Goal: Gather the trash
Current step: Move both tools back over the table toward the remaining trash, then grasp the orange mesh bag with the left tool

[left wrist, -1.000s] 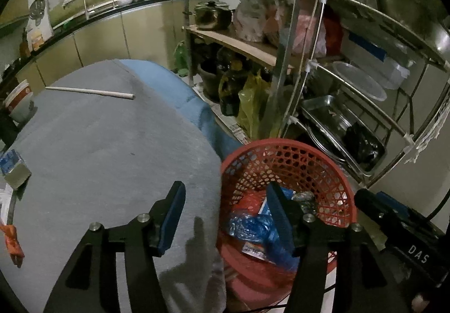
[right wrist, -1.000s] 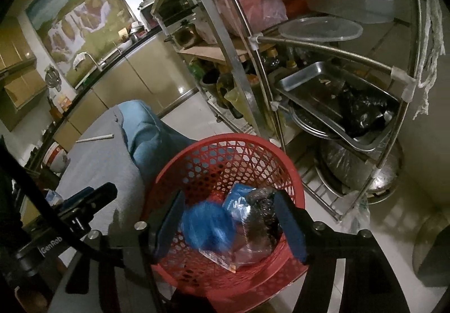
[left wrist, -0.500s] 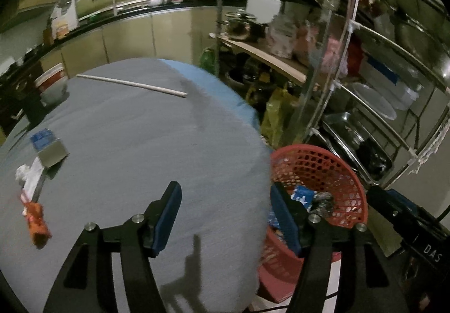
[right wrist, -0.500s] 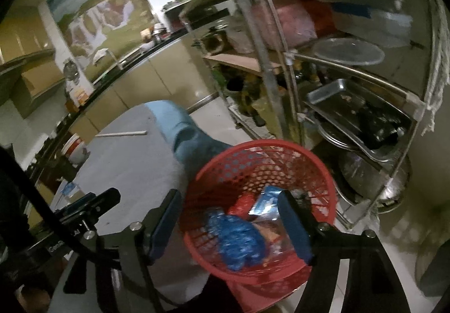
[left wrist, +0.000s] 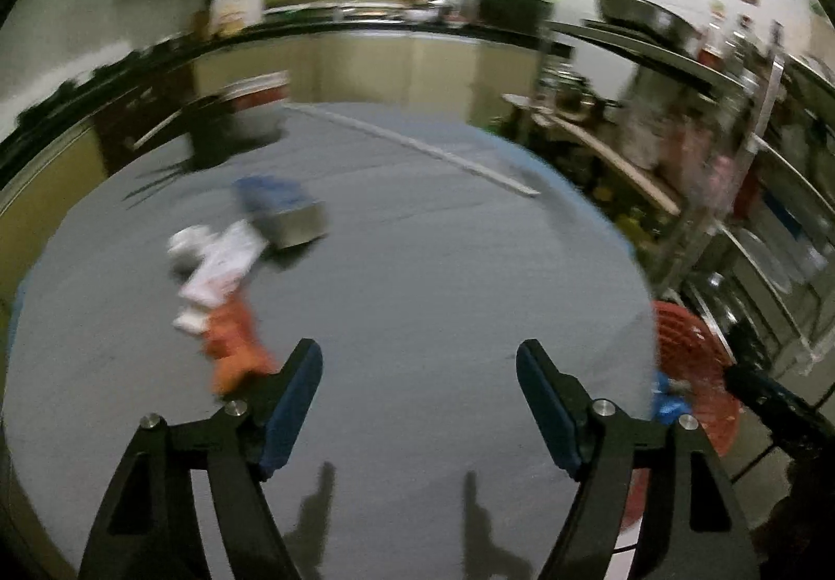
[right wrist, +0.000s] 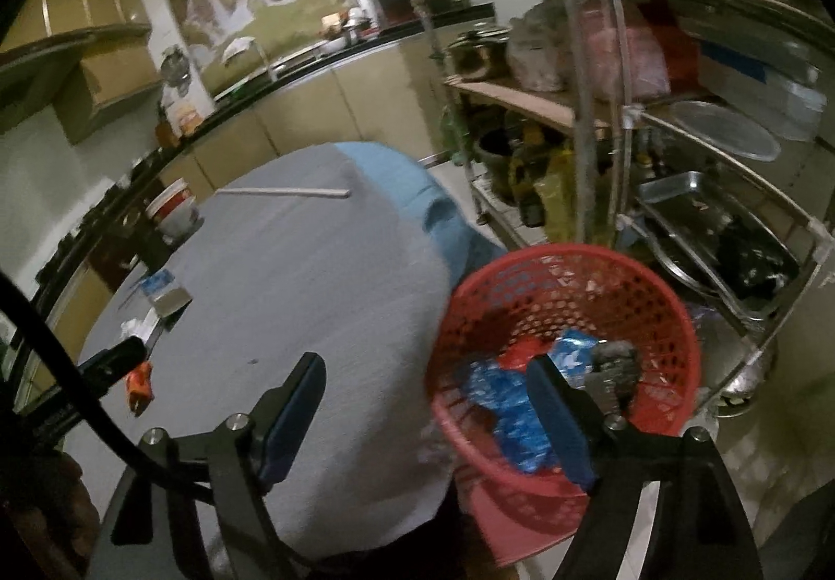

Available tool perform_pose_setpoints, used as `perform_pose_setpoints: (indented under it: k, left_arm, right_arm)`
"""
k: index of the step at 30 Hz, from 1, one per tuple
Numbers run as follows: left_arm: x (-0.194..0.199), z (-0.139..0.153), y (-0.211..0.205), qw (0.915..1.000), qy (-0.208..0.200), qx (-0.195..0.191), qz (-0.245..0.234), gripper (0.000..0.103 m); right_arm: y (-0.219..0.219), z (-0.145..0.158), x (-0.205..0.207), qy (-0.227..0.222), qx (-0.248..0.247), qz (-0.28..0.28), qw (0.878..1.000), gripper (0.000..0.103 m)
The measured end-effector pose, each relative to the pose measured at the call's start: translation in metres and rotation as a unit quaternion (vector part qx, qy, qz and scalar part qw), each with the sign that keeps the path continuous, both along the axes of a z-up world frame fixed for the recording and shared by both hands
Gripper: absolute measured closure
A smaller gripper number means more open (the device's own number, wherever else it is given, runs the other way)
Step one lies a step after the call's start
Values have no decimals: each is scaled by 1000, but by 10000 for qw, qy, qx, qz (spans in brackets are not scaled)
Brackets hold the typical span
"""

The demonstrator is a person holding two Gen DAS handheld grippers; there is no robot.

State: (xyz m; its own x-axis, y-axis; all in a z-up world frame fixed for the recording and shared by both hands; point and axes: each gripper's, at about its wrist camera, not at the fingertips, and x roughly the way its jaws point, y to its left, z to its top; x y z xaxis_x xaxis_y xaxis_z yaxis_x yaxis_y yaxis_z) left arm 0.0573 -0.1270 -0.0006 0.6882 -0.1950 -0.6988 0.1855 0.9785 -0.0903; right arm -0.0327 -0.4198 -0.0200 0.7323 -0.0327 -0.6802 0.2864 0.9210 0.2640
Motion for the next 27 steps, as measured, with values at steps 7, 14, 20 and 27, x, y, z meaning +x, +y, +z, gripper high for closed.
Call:
perform_pose_setpoints:
  k: [7, 14, 20, 27]
  left_arm:
    - [29, -37, 82, 9914, 577, -123, 1164, 25]
    - [59, -58, 92, 9846, 900, -179, 1491, 25]
    - [81, -67, 84, 9824, 967, -54, 1597, 25]
    - [90, -72, 81, 9829, 978, 205, 1544, 65]
  right_arm:
    - [51, 0, 21, 67, -134, 587, 9982, 21]
    - [90, 1, 34, 97, -254, 1021, 9944, 21]
    - [107, 1, 50, 107, -273, 1252, 9917, 21]
    - [111, -7, 68, 179, -178, 1339, 9907, 21]
